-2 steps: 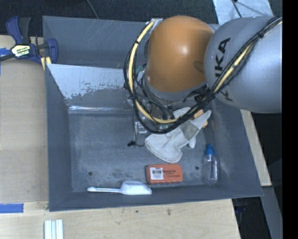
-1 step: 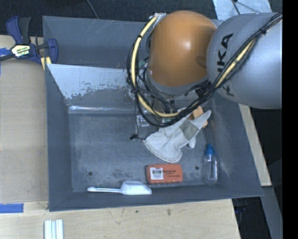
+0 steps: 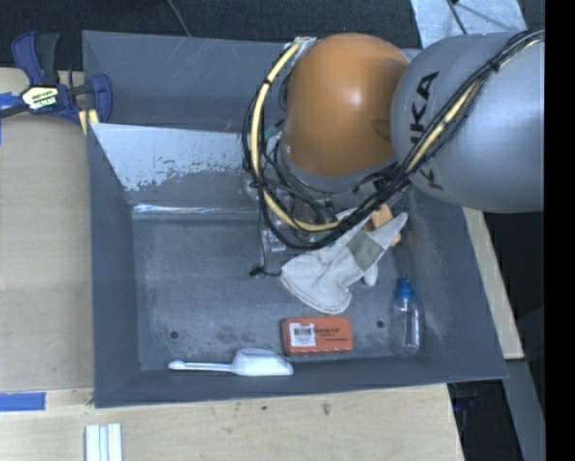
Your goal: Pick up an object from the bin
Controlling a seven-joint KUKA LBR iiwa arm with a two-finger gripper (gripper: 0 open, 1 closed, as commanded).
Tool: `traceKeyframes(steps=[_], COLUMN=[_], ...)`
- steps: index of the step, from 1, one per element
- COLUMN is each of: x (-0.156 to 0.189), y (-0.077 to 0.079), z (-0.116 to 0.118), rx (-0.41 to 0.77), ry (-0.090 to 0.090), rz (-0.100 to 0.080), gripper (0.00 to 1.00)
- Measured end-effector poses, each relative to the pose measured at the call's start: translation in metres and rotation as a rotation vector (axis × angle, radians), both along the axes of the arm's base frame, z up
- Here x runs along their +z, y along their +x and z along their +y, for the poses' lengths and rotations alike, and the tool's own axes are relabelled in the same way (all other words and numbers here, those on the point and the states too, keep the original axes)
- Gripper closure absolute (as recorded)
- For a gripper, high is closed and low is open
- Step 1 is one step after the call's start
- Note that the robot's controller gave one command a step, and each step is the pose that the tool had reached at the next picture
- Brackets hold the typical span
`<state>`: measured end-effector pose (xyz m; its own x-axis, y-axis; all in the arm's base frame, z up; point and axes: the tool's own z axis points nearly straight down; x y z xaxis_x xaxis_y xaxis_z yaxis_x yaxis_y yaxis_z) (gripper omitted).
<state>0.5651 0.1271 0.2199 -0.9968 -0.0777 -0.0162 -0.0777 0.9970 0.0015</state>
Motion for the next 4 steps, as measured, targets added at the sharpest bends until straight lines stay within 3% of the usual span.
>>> traceKeyframes(steps=[1, 2, 3, 4], x=[0.023, 0.017, -0.037, -0.068], y=[-0.001, 0.013, 0.014, 0.007], z=[-0.006, -0.028, -0.052, -0.078], rx=[-0.076, -0.052, 0.036, -0.024], ry=[-0.002, 0.001, -0.003, -0.002], rz=[0.017, 0.001, 0.007, 0.018], gripper=[0.00, 0.00, 0.00, 0.00])
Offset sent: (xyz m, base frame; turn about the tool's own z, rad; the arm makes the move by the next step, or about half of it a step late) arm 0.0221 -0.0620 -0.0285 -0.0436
